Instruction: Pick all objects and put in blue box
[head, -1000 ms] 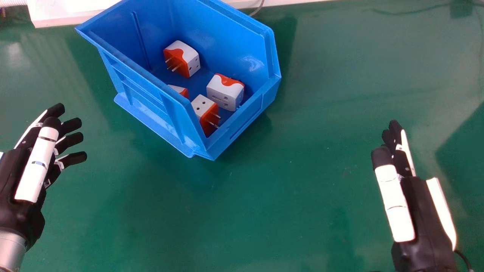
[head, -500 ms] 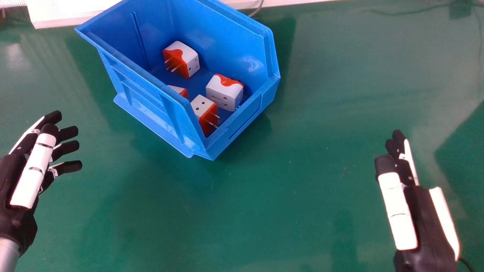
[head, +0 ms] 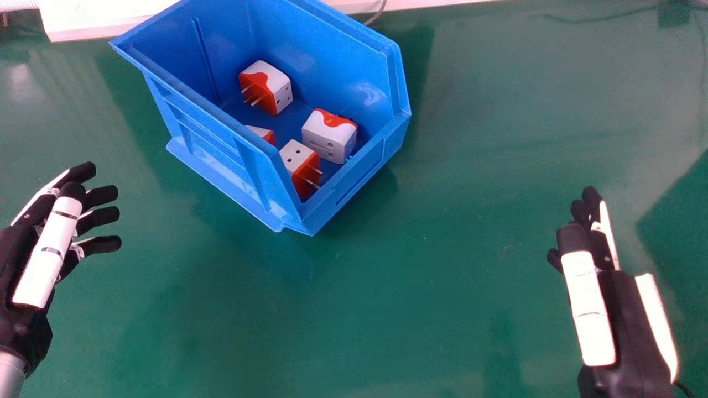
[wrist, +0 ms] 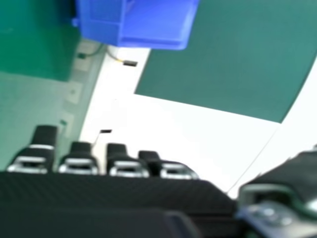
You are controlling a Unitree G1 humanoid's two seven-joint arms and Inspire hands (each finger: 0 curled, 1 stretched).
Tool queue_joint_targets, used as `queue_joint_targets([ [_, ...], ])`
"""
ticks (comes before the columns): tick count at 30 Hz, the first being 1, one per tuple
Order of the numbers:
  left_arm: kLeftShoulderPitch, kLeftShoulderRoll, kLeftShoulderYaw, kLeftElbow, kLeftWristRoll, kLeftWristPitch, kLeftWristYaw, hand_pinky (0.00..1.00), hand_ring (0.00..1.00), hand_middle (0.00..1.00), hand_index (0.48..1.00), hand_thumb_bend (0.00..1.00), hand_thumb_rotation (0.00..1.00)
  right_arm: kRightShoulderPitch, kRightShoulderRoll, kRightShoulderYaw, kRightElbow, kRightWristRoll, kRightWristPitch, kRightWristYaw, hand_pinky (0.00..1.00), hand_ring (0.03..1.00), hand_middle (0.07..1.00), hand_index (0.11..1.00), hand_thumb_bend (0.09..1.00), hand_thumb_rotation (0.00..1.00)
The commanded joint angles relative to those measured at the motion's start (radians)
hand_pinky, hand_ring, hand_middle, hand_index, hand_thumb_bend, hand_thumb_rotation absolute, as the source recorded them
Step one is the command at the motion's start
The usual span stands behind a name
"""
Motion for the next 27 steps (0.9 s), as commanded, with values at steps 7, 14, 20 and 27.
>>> queue_joint_targets([
  [7,-0.029,0.018,0.001,0.022,0.013,-0.025,0.008,0.68,0.78,0.81,0.858,0.32,0.83,0.002,0.0,-0.008,-0.038,-0.022,-0.026,-0.001,0.89,1.0,1.0,0.995,0.506,1.0],
  [14,-0.052,0.014,-0.013,0.046,0.031,-0.037,0.018,0.65,0.76,0.79,0.849,0.31,0.79,-0.03,-0.007,-0.026,-0.004,-0.022,-0.035,0.003,0.88,0.999,1.0,0.992,0.51,1.0],
  [20,-0.068,0.016,-0.023,0.083,0.043,-0.064,0.015,0.65,0.76,0.78,0.845,0.3,0.77,-0.034,0.007,-0.027,0.015,-0.012,-0.042,-0.001,0.87,0.996,1.0,0.986,0.513,1.0],
  [27,-0.075,0.026,-0.021,0.112,0.052,-0.084,0.009,0.63,0.74,0.77,0.834,0.29,0.73,-0.042,0.021,-0.011,0.039,-0.038,-0.057,-0.011,0.87,0.994,1.0,0.981,0.508,1.0],
])
